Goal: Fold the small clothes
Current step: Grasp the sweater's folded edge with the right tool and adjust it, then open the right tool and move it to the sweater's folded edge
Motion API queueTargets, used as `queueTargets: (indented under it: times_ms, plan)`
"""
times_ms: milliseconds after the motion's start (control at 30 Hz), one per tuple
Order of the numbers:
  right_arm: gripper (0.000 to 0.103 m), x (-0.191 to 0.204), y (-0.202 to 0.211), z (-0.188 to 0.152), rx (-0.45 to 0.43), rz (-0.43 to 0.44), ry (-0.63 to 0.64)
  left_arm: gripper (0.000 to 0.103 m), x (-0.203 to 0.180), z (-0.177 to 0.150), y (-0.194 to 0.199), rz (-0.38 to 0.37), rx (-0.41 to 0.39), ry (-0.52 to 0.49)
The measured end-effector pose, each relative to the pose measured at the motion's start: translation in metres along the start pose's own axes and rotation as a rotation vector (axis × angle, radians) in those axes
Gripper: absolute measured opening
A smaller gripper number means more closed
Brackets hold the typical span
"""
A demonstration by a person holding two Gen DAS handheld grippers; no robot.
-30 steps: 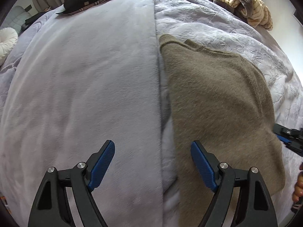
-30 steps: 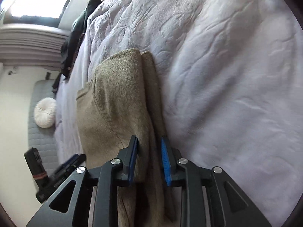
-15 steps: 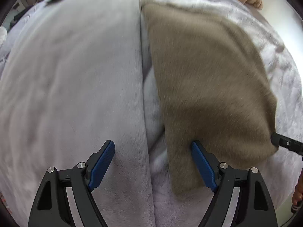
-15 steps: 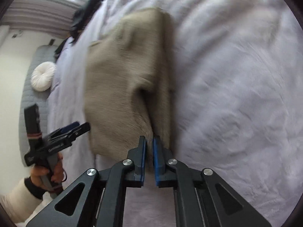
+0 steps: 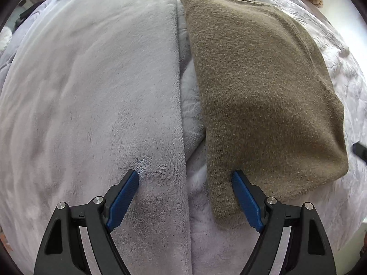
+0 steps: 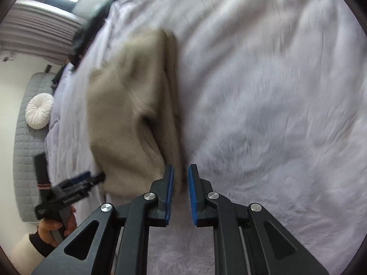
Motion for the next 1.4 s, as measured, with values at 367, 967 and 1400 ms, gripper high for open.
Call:
queueTargets:
  times_ms: [367,967,1400]
  plan:
    - [0.015,0.030,-0.057,0.026,0.086,-0.055,0.071,0.084,-0.001,-0.001,0.001,0.017,0.007,0.022]
    - [0.016,-0.030,-0.033,-0.003,0.165,0.059,-0.124,0.084,-0.003,0.009,-0.011,0.029,0.033,0.009]
    - [0.064,-0.017,-0.032,0.011,0.156,0.052,-0.083,0.103,0.006,0.026,-0.008,0.056,0.018,0.036]
Point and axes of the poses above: each gripper's, at about its wrist camera, not at the fingertips, and y roughly against the way its jaws point, x to its left, z to its top, the point moved 5 cm from there along -y, roughly the way its jaws point, and after that the axes turned 11 degrees about -z, right-handed, at the moved point
